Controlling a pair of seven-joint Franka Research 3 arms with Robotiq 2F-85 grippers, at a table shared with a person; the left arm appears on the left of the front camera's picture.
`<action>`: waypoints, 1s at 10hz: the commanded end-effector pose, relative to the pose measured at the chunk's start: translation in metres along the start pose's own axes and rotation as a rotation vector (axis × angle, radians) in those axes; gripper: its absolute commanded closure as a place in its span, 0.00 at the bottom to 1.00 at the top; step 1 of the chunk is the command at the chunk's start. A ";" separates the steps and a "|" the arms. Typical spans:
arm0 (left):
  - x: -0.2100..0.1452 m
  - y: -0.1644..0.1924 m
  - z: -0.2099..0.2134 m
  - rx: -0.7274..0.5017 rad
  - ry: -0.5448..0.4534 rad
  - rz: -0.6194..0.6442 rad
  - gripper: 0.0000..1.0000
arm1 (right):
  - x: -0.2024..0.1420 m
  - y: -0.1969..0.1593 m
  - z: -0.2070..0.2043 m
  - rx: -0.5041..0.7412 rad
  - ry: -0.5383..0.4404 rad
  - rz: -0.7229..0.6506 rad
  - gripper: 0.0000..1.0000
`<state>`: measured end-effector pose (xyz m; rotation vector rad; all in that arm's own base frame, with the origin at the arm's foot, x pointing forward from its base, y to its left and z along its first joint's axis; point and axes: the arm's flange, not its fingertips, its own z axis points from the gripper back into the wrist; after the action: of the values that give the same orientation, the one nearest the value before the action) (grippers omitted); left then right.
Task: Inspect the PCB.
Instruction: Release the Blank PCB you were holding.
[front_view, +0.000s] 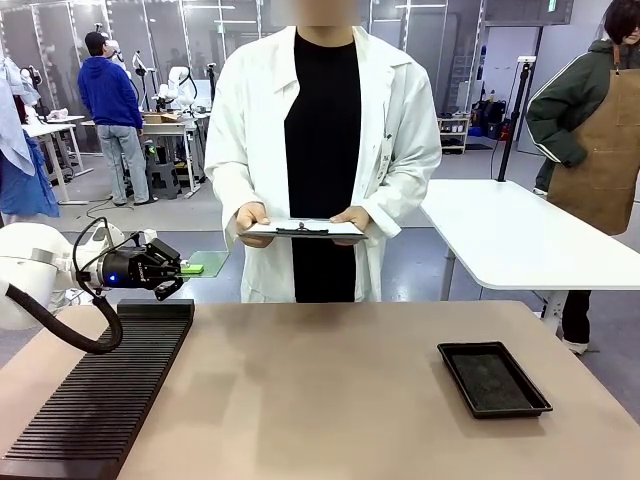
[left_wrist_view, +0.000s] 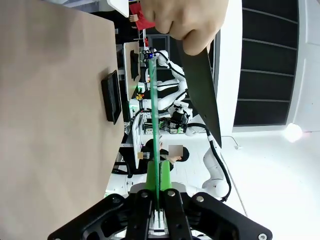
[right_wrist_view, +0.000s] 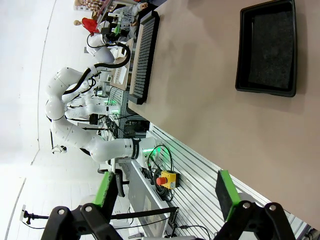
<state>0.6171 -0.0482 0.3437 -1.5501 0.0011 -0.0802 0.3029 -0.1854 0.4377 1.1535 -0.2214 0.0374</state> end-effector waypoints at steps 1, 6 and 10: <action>-0.001 -0.001 0.000 -0.008 0.006 -0.001 0.97 | 0.001 0.002 0.002 0.012 -0.005 0.015 0.00; -0.001 -0.001 0.000 -0.008 0.006 -0.001 0.97 | 0.001 0.002 0.002 0.012 -0.005 0.015 0.00; -0.001 -0.001 0.000 -0.008 0.006 -0.001 0.97 | 0.001 0.002 0.002 0.012 -0.005 0.015 0.00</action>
<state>0.6171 -0.0481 0.3437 -1.5501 0.0011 -0.0802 0.3029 -0.1854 0.4377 1.1535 -0.2214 0.0374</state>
